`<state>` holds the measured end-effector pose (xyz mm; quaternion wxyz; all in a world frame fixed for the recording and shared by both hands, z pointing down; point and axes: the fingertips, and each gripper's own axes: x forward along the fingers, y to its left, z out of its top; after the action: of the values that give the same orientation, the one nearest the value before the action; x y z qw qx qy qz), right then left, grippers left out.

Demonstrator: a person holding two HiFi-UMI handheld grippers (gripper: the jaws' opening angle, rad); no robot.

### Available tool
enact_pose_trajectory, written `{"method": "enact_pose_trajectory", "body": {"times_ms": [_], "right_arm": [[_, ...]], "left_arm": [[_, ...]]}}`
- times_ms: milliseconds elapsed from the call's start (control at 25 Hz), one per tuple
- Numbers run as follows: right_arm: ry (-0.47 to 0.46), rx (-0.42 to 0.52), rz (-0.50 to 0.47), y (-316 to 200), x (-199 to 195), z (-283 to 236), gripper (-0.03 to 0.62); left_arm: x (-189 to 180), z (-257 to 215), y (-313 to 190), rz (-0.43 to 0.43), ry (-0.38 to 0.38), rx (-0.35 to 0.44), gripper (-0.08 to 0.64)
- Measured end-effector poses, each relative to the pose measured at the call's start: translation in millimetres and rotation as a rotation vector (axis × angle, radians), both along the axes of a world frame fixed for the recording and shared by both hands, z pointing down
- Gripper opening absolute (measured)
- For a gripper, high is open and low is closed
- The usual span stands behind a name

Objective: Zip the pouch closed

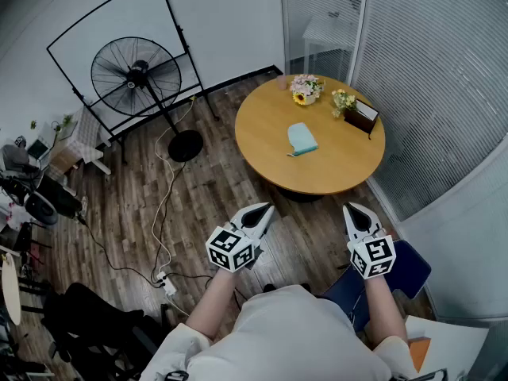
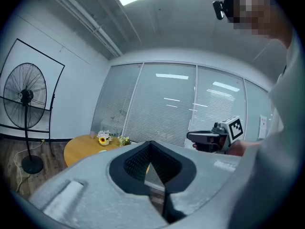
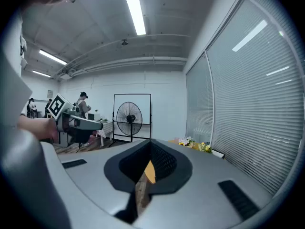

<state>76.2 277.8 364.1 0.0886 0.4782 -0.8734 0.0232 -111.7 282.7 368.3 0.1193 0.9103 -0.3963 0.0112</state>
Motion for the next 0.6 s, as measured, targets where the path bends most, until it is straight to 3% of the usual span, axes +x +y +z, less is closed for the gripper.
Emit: {"method": "enact_pose_trajectory", "body": {"times_ms": [600], "right_arm": [[-0.011, -0.011, 0.014, -6, 17, 3, 0.003]], "left_arm": [[16, 1, -3, -0.011, -0.008, -0.001, 0.018]]}}
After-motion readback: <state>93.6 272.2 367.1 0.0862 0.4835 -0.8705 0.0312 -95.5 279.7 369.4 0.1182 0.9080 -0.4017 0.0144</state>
